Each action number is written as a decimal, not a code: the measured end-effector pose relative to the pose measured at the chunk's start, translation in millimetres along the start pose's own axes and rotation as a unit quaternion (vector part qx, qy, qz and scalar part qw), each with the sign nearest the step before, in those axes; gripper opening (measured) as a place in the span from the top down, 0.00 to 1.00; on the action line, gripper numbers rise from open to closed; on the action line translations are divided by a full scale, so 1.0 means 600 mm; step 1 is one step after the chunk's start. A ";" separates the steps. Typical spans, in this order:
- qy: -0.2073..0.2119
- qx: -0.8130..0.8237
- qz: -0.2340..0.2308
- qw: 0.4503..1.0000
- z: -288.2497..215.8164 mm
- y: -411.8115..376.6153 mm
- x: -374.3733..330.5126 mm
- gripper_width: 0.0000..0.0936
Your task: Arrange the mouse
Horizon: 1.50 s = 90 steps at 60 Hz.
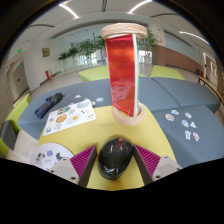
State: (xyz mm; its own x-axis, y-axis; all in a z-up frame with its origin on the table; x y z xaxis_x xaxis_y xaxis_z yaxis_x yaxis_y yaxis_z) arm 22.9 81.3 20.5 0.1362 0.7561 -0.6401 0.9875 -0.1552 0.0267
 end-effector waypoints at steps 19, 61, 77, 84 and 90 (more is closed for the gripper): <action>0.050 0.026 0.046 0.997 -0.060 0.003 -0.077 0.54; -0.032 -0.092 -0.025 0.995 0.096 -0.224 -0.162 0.21; 0.020 -0.123 -0.060 0.990 0.087 -0.208 -0.359 0.11; 0.039 -0.126 -0.078 0.988 0.101 -0.207 -0.435 0.11; 0.051 -0.117 -0.086 0.988 0.115 -0.204 -0.474 0.10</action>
State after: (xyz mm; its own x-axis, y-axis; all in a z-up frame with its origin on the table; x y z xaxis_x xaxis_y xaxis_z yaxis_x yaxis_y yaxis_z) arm -142.3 -158.6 146.0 -0.0400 0.8211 -0.5694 0.9864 0.1233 0.1084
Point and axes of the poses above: the point between the fingertips, and its own axes, seen from behind it with the camera up: y to the right, z down, x forward, the way the camera looks, the point moved 6 cm from there along -x, backward, against the way the camera looks, and after that the axes turned 11 degrees about z, right-handed, at the moved point
